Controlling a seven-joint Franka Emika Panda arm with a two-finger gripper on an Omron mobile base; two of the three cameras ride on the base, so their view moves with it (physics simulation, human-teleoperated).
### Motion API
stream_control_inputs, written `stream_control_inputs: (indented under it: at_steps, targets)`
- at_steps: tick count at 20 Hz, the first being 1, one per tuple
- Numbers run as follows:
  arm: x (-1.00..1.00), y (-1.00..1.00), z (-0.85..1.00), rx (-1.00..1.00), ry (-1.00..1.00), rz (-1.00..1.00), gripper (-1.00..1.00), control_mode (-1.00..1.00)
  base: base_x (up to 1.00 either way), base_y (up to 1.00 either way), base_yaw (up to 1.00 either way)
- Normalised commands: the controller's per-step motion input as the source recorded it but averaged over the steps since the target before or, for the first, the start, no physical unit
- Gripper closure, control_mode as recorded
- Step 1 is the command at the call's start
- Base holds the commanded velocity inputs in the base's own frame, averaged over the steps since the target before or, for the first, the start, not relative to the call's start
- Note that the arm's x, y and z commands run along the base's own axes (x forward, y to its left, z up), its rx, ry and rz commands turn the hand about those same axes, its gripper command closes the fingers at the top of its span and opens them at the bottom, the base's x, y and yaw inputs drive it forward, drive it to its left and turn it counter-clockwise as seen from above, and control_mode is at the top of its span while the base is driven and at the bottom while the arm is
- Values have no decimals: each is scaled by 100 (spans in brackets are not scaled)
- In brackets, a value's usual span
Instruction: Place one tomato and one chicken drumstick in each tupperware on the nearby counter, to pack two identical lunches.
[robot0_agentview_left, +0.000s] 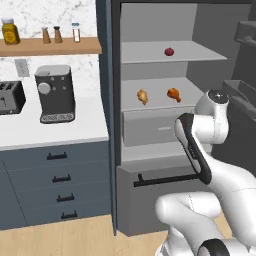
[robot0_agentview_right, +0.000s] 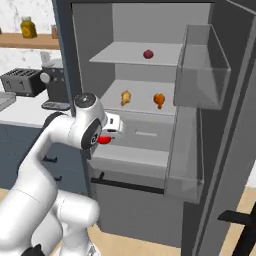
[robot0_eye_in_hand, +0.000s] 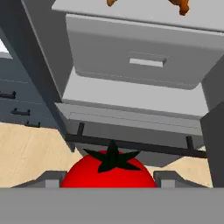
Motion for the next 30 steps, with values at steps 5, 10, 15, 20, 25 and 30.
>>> stream_control_inputs:
  at_steps: [5, 10, 15, 20, 25, 30]
  targets:
    - [0, 0, 0, 0, 0, 0, 100, 100, -77, 75, 9]
    - [0, 0, 0, 0, 0, 0, 100, 100, 5, 100, 16]
    - [0, 0, 0, 0, 0, 0, 100, 100, 50, 100, 16]
    - [0, 0, 0, 0, 0, 0, 100, 100, 98, 100, 11]
    - [0, 0, 0, 0, 0, 0, 100, 100, 100, 100, 5]
    - [0, 0, 0, 0, 0, 0, 100, 100, 97, 100, -10]
